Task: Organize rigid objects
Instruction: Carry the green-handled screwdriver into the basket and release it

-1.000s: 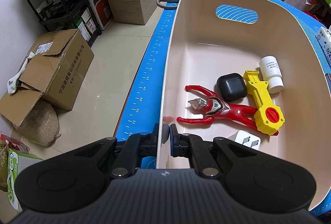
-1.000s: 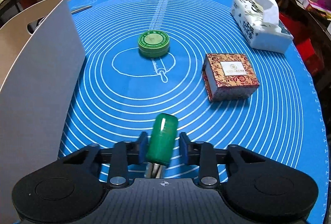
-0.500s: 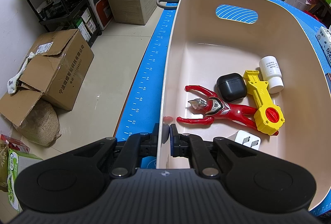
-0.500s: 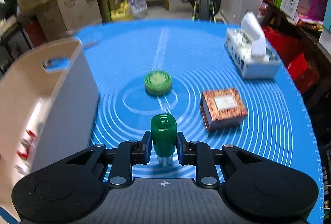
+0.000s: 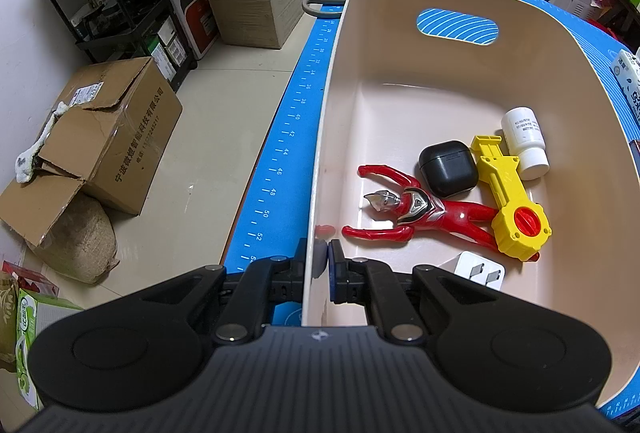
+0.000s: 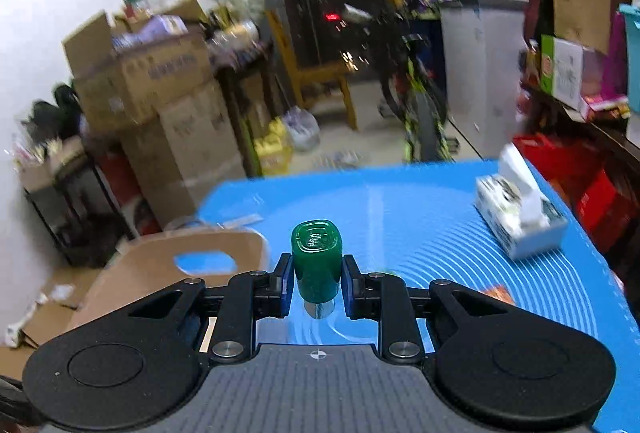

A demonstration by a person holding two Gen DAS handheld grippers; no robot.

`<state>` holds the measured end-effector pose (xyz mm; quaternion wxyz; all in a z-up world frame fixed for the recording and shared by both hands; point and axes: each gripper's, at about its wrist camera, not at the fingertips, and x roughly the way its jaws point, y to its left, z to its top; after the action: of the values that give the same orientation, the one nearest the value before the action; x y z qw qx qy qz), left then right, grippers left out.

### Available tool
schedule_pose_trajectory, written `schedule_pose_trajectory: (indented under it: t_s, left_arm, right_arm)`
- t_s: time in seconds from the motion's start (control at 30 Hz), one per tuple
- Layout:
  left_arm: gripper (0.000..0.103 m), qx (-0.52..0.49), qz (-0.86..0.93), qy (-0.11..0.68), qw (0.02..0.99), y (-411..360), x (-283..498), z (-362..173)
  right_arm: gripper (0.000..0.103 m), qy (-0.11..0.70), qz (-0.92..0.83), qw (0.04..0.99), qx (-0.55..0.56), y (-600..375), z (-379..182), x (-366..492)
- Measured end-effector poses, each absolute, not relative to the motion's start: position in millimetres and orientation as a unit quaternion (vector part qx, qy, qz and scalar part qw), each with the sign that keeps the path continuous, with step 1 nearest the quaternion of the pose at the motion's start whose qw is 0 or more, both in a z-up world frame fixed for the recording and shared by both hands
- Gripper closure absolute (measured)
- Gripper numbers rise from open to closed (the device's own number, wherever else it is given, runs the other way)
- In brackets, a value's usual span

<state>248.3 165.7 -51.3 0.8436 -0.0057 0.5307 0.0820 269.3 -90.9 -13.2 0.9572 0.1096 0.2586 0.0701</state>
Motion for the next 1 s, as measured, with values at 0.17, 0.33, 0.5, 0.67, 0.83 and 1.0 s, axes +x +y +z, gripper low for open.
schedule_pose_trajectory:
  t_s: [0.17, 0.33, 0.5, 0.67, 0.83, 1.0]
  left_arm:
    - [0.092, -0.005, 0.082, 0.531, 0.844, 166, 248, -51]
    - [0.092, -0.005, 0.083, 0.531, 0.843, 166, 248, -51]
    - [0.092, -0.004, 0.083, 0.531, 0.843, 166, 249, -51]
    - [0.092, -0.003, 0.083, 0.531, 0.843, 165, 249, -51]
    - [0.092, -0.003, 0.083, 0.53, 0.844, 164, 250, -52]
    - [0.092, -0.002, 0.082, 0.531, 0.844, 164, 250, -52]
  right_arm:
    - [0.07, 0.253, 0.1, 0.956, 0.105, -73, -11, 270]
    - [0.07, 0.266, 0.123, 0.952, 0.083, -45, -18, 272]
    - [0.07, 0.298, 0.174, 0.938, 0.047, -11, -30, 275]
    - [0.07, 0.348, 0.199, 0.916, 0.019, 16, -46, 279]
    - [0.07, 0.394, 0.206, 0.895, 0.002, 27, -62, 283]
    - [0.065, 0.413, 0.208, 0.887, 0.001, 23, -69, 283]
